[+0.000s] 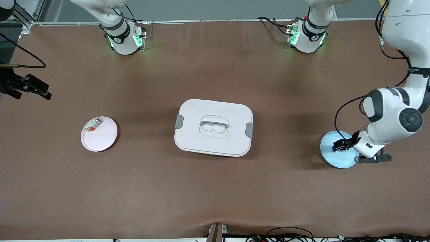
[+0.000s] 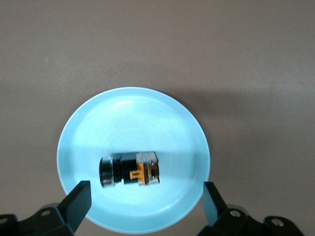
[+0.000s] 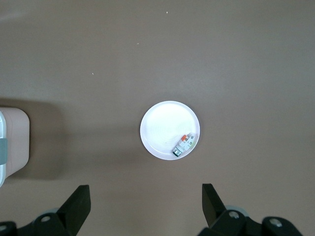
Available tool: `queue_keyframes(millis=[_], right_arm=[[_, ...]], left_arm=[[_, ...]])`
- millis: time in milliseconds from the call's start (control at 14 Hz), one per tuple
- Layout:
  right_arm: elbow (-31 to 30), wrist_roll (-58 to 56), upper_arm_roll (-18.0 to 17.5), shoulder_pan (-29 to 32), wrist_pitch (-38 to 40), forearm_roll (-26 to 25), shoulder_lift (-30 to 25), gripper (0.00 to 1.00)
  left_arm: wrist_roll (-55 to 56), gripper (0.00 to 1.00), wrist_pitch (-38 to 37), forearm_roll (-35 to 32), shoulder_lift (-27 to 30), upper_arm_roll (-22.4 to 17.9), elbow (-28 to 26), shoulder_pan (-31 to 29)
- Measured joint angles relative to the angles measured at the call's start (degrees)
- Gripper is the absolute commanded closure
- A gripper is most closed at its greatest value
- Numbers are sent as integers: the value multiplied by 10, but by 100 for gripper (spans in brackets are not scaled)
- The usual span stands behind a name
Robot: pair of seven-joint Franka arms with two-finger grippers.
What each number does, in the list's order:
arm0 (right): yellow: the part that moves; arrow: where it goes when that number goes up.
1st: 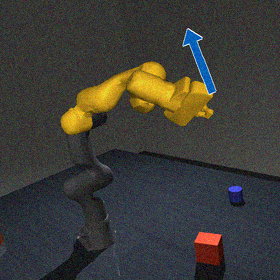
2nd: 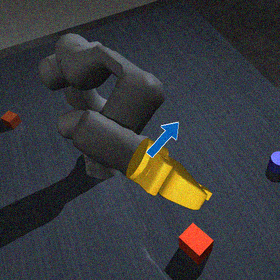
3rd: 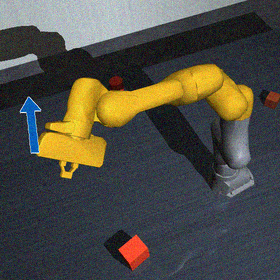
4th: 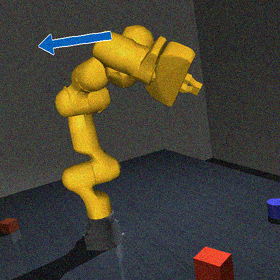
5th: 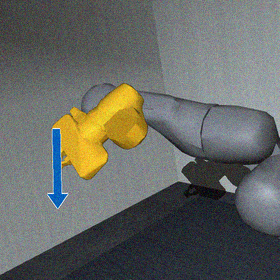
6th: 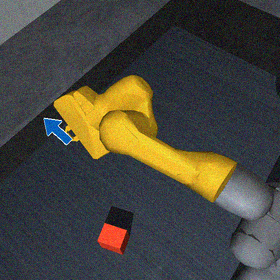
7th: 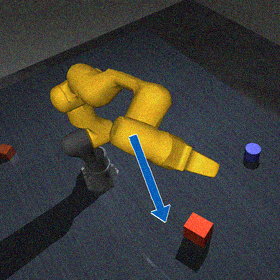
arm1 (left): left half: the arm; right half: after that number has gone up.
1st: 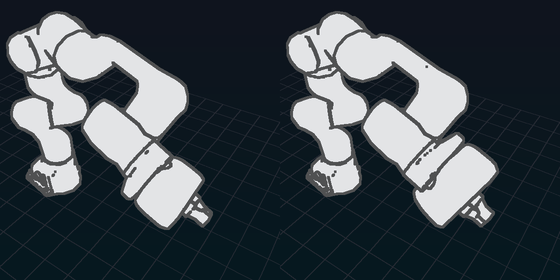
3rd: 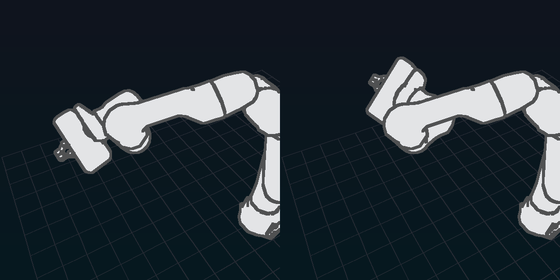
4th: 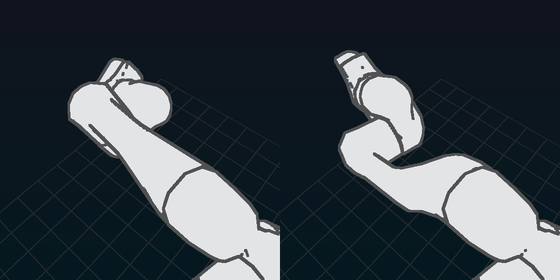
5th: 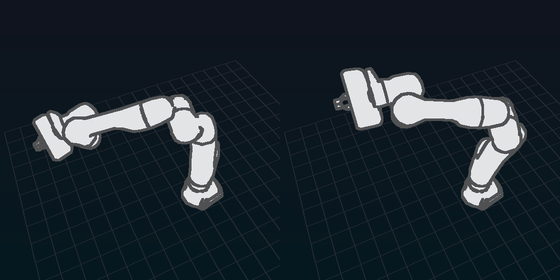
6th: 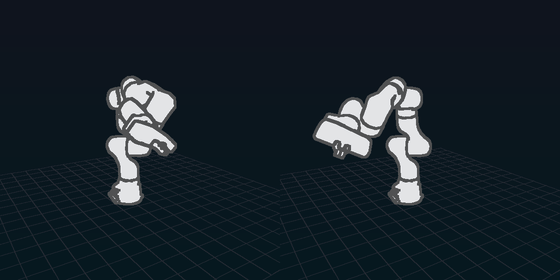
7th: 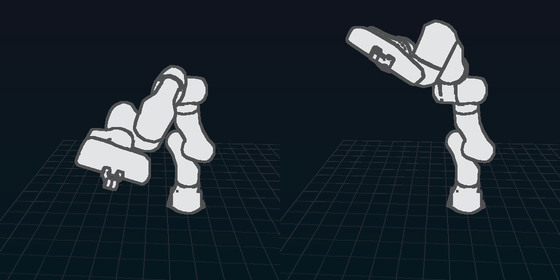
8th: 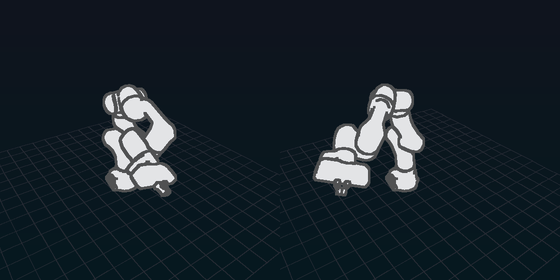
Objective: Transfer orange switch to right arm and place
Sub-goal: 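Reach the left gripper down to the black switch on the blue plate, then close the left gripper on the black-and-orange switch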
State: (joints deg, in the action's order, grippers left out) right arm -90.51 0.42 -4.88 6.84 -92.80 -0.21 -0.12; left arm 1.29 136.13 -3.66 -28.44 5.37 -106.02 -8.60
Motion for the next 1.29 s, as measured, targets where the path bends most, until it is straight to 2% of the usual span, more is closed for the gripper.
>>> queue_keyframes(millis=[287,1290], right_arm=[[0,0,0,0,0,0,0,0],[0,0,0,0,0,0,0,0]], left_arm=[[0,0,43,-20,-32,0,-10,-9],[4,0,51,-41,-53,-6,-10,-11]])
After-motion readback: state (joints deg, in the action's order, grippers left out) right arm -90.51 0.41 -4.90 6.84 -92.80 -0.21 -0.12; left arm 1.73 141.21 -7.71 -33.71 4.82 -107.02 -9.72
